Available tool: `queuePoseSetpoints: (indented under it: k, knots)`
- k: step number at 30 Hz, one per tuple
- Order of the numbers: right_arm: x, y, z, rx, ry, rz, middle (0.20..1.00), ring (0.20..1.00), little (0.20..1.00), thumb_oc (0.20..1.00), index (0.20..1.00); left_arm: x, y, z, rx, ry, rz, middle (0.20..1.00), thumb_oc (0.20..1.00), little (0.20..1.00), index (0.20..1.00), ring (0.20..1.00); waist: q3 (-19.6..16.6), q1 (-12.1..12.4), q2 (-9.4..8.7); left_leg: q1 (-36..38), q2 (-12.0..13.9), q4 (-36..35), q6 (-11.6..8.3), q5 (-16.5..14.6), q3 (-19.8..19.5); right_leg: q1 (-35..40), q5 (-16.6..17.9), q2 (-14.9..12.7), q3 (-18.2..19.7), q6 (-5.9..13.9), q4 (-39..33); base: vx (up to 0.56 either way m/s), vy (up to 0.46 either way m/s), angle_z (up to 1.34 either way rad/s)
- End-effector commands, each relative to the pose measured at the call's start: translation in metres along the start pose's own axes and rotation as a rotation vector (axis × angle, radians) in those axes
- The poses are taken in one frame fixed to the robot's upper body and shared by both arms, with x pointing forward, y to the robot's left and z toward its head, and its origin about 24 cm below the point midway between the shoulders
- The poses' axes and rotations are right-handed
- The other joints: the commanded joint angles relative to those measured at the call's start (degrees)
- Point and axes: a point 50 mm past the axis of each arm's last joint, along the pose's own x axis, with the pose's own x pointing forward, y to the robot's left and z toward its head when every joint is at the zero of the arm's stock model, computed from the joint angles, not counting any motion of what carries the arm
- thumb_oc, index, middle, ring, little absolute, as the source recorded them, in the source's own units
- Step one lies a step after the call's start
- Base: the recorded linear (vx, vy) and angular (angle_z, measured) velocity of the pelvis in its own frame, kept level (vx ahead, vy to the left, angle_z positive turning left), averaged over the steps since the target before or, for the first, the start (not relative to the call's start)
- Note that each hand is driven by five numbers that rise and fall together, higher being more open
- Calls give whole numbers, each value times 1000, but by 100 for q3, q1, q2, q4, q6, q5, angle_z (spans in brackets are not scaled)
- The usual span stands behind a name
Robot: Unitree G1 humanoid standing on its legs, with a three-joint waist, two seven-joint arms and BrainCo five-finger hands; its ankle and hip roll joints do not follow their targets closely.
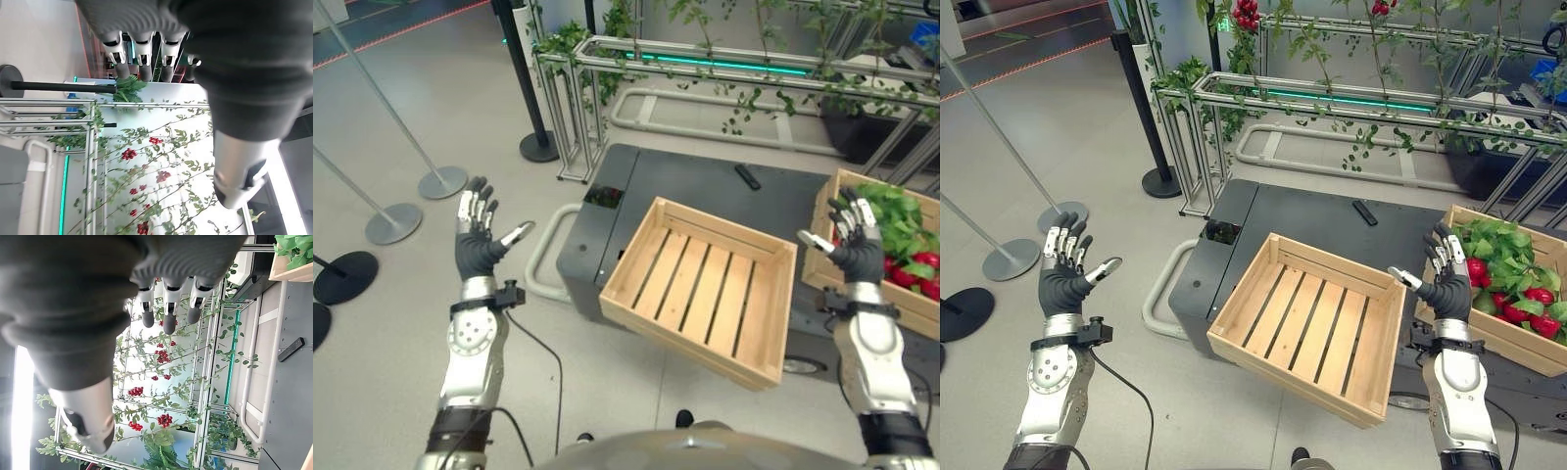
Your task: Pick up the fruits from the basket on one side to the basket on the other side
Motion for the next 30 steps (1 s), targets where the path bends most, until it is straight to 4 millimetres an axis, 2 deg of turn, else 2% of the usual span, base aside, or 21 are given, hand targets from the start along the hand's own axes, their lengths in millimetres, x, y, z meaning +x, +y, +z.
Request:
queuePoseSetpoints:
  k: [1, 2, 5, 6, 9, 11, 12, 14, 18, 30]
  knots:
    - [10, 3, 4, -22, -45, 0, 1000, 1000, 1000, 1000, 1000, 2, 3, -7, 83, 35, -68, 1000, 1000, 1000, 1000, 1000, 38, -15, -146, -324, 11, 302, 65, -73, -52, -106, -414, -141, 5, 339, 444, -32, -5, 7]
    - [6, 6, -15, -49, 40, 17, 1000, 1000, 1000, 1000, 1000, -4, 3, -26, 133, 129, -90, 1000, 1000, 1000, 1000, 1000, 43, -18, -135, -319, 15, 306, 63, -67, -54, -96, -423, -143, -4, 329, 447, -23, -6, 5]
    - [3, 8, -23, -82, 76, 32, 1000, 1000, 1000, 1000, 1000, -7, 2, -37, 179, 172, -93, 1000, 1000, 1000, 1000, 1000, 47, -19, -130, -313, 13, 301, 60, -63, -68, -81, -424, -145, -15, 328, 438, -10, -4, 6]
    - [-1, 10, -36, -92, 138, 36, 1000, 1000, 1000, 1000, 1000, -13, 1, -50, 213, 232, -99, 1000, 1000, 1000, 1000, 1000, 50, -4, -116, -296, 9, 283, 59, -62, -86, -62, -432, -151, -41, 329, 425, -9, 0, 5]
    - [-4, 9, -43, -94, 172, 28, 1000, 1000, 1000, 1000, 1000, -18, 0, -54, 233, 258, -115, 1000, 1000, 1000, 1000, 1000, 44, 2, -111, -307, -1, 298, 62, -66, -111, -59, -433, -158, -65, 339, 435, -7, 3, 8]
    - [-9, 10, -57, -95, 240, 23, 1000, 1000, 1000, 1000, 1000, -25, 1, -67, 258, 325, -118, 1000, 1000, 1000, 1000, 1000, 33, 17, -107, -303, -11, 301, 66, -71, -132, -47, -429, -166, -77, 341, 444, -6, 3, 2]
    - [-9, 10, -57, -95, 239, 23, 1000, 1000, 1000, 1000, 1000, -25, 1, -67, 258, 325, -118, 1000, 1000, 1000, 1000, 1000, 35, 14, -107, -303, -12, 300, 66, -70, -133, -46, -430, -166, -79, 341, 443, 0, 0, 0]
    - [-13, 11, -70, -77, 302, 4, 1000, 1000, 1000, 1000, 1000, -27, 2, -76, 278, 367, -104, 1000, 1000, 1000, 1000, 1000, 27, 13, -107, -289, -10, 280, 60, -62, -133, -31, -429, -172, -93, 339, 436, 0, 0, 0]
    - [-19, 12, -81, -90, 363, 3, 1000, 1000, 1000, 1000, 1000, -36, 7, -92, 258, 463, -55, 1000, 1000, 1000, 1000, 1000, -5, 13, -102, -254, -24, 233, 61, -55, -141, -6, -413, -178, -109, 342, 416, -3, 9, 3]
    - [-24, 14, -87, -102, 391, 3, 1000, 1000, 1000, 1000, 1000, -30, 5, -88, 235, 429, -17, 1000, 1000, 1000, 1000, 1000, -46, 9, -128, -210, -79, 174, 74, -50, -174, 39, -393, -195, -135, 351, 372, 0, 0, 0]
